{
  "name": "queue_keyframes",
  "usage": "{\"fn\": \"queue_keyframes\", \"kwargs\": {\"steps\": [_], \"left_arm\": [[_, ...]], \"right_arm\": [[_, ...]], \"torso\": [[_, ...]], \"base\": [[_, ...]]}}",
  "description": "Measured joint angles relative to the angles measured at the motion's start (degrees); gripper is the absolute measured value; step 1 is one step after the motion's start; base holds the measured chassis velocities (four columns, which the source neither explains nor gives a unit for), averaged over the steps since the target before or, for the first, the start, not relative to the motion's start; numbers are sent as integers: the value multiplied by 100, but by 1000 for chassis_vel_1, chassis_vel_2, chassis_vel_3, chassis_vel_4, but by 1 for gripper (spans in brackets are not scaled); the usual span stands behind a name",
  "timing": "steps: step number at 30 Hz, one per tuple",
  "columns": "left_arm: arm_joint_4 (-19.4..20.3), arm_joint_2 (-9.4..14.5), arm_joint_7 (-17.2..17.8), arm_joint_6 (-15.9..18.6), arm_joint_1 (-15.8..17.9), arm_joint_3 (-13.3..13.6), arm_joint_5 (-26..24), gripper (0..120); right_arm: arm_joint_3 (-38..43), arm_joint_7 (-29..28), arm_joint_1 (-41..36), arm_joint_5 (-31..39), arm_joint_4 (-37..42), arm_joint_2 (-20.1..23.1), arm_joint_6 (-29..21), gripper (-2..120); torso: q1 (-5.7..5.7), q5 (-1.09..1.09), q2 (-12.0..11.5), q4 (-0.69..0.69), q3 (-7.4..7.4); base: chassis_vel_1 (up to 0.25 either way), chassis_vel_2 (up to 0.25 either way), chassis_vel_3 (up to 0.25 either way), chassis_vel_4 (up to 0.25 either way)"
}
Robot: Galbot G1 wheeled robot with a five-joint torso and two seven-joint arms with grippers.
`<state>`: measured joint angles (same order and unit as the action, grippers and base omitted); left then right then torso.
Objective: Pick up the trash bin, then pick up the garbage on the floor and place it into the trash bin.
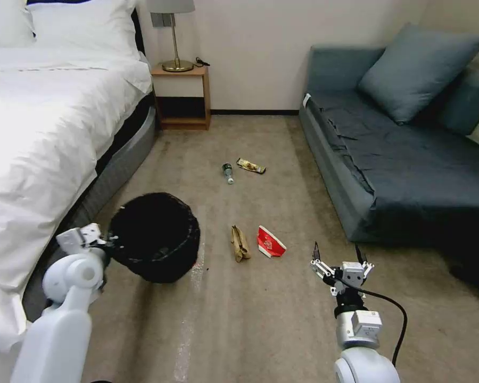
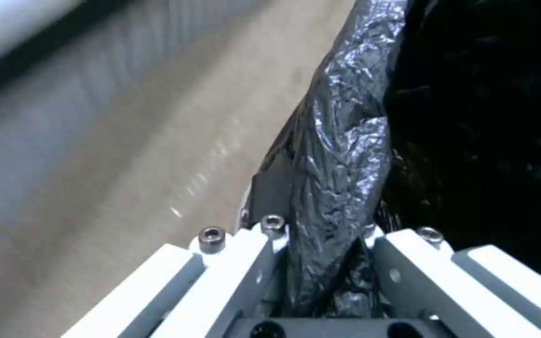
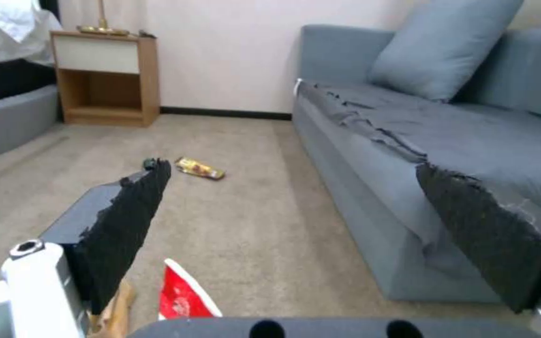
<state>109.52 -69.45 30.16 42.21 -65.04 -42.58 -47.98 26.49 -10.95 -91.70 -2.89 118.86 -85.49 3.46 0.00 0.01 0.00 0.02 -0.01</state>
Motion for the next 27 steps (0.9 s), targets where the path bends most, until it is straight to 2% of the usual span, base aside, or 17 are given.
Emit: {"fn": "queue_keyframes", "kwargs": {"steps": [8,14,17,22,27], "left_arm": [[346,3,-68,-1,-125,-74,213,3],[589,-145,-71,-2,-289,-122,342,3],[609,-261,-76,-2,-362,-151,429,3],[606,-465,-201,-4,-496,-190,848,3],[560,-493,-244,-7,-528,-190,949,3]], "right_arm": [[-21,23,-38,-15,-29,-19,135,100],[-55,66,-110,-46,-28,-11,239,100],[-59,91,-132,-61,-43,-6,307,100],[-102,223,-181,-119,-182,-10,489,100],[-145,289,-175,-143,-223,-39,530,100]], "torso": [[0,0,1,-3,0],[0,0,1,-3,0],[0,-1,1,-3,0],[0,-1,1,-2,0],[0,-1,1,-2,0]], "base": [[0,0,0,0],[0,0,0,0],[0,0,0,0],[0,0,0,0],[-6,11,10,-6]]}}
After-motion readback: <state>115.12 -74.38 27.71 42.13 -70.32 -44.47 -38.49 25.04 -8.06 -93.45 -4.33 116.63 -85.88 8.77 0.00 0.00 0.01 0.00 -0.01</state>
